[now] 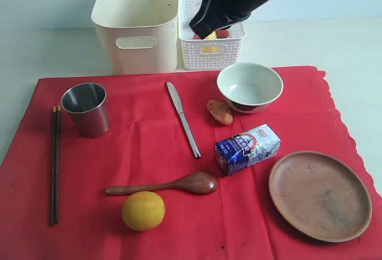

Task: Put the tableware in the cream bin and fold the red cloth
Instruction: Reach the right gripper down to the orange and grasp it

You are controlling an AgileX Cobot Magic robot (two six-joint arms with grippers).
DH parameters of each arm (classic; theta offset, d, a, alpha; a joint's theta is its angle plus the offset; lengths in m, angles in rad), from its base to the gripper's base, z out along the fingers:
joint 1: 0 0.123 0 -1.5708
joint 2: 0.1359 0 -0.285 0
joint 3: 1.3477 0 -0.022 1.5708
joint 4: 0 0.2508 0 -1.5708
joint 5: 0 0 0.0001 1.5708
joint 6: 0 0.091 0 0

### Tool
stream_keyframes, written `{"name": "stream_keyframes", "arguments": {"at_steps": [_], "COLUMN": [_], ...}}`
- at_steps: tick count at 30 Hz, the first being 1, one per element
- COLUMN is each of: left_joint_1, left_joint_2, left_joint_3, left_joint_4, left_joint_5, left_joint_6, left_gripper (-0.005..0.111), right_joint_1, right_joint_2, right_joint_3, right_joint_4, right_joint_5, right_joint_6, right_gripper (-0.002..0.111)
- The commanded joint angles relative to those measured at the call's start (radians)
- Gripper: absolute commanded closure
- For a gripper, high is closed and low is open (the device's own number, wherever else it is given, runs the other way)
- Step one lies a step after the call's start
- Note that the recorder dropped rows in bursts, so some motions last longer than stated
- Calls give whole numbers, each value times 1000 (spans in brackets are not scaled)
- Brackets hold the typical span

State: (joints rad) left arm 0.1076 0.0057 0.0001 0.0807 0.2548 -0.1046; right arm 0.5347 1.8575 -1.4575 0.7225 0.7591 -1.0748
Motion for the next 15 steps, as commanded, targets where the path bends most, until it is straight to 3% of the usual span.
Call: {"name": "stream_keyframes", "arguments": {"at_steps": [1, 8, 15], "left_joint_1": [-7, -7, -7], "left_joint_2": [-2, -2, -2], "left_joint_3": [0, 0, 0], "left_joint_4": [-7, -7, -7], "left_joint_5": [-2, -2, -2], "left_joint_6": [0, 0, 0], "left_gripper": [106, 106, 106], "right_joint_1": [0, 15, 132], "right_joint_2": [-6, 26, 120], "right_joint_3": [-4, 40, 44], "right_joint_4": [135, 136, 85], "right_joint_5": [194, 235, 199], "right_joint_6": [-235, -377, -425], "right_gripper": [108, 108, 108]}}
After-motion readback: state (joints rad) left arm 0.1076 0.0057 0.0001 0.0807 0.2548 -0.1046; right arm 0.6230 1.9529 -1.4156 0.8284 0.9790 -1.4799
